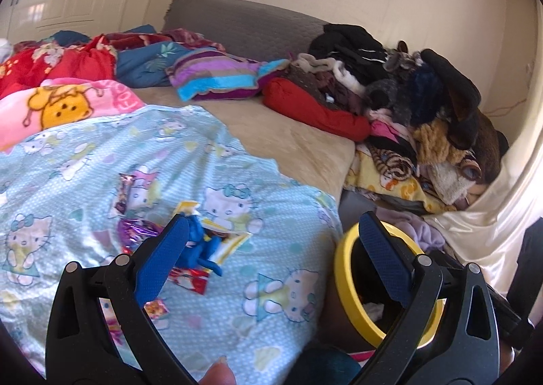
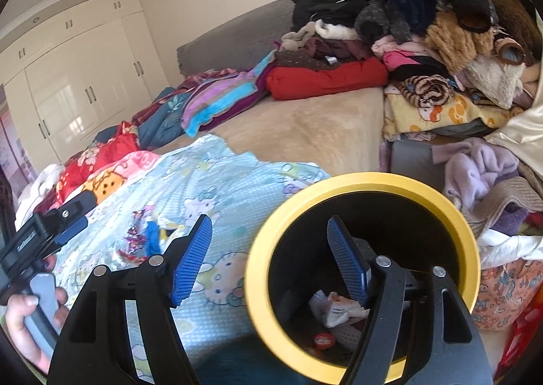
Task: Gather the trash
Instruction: 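Move both open tools from the bin back to the wrappers on the blanket, then grasp the red snack wrapper with the left tool while the right tool grasps the blue bow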
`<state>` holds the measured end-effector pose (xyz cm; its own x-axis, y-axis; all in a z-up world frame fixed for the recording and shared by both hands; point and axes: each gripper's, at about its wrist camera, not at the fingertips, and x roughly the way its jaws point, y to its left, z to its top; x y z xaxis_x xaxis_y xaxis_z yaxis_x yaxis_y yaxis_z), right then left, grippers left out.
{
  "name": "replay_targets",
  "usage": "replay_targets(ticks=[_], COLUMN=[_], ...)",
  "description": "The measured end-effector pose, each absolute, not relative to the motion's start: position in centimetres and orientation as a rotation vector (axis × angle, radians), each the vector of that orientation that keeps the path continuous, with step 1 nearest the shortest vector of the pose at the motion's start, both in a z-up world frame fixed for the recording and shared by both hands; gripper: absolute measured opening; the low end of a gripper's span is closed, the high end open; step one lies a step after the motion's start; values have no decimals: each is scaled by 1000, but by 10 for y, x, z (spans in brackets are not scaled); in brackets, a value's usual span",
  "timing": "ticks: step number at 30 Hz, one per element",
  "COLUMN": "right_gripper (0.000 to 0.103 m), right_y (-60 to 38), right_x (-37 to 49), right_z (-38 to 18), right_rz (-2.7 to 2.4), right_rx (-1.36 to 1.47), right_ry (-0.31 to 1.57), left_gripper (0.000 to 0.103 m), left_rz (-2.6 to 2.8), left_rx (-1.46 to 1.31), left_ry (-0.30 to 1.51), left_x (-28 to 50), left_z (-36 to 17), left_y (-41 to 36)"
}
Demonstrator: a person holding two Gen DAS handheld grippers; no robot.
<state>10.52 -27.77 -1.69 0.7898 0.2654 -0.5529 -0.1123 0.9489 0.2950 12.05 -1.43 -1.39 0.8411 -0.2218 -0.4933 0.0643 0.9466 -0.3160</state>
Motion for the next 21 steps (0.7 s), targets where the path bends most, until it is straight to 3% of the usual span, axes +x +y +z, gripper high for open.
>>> replay_targets(ticks=[21], right_gripper=[70], right_y=[-188], right_x=[113], right_z=[-23], right_rz=[349], right_rx=[145], right_ry=[669], left_gripper=[92], left_rz=[32], left_rx=[-438], left_ry=[539], left_x=[131], left_z=[-24], left_y=[91])
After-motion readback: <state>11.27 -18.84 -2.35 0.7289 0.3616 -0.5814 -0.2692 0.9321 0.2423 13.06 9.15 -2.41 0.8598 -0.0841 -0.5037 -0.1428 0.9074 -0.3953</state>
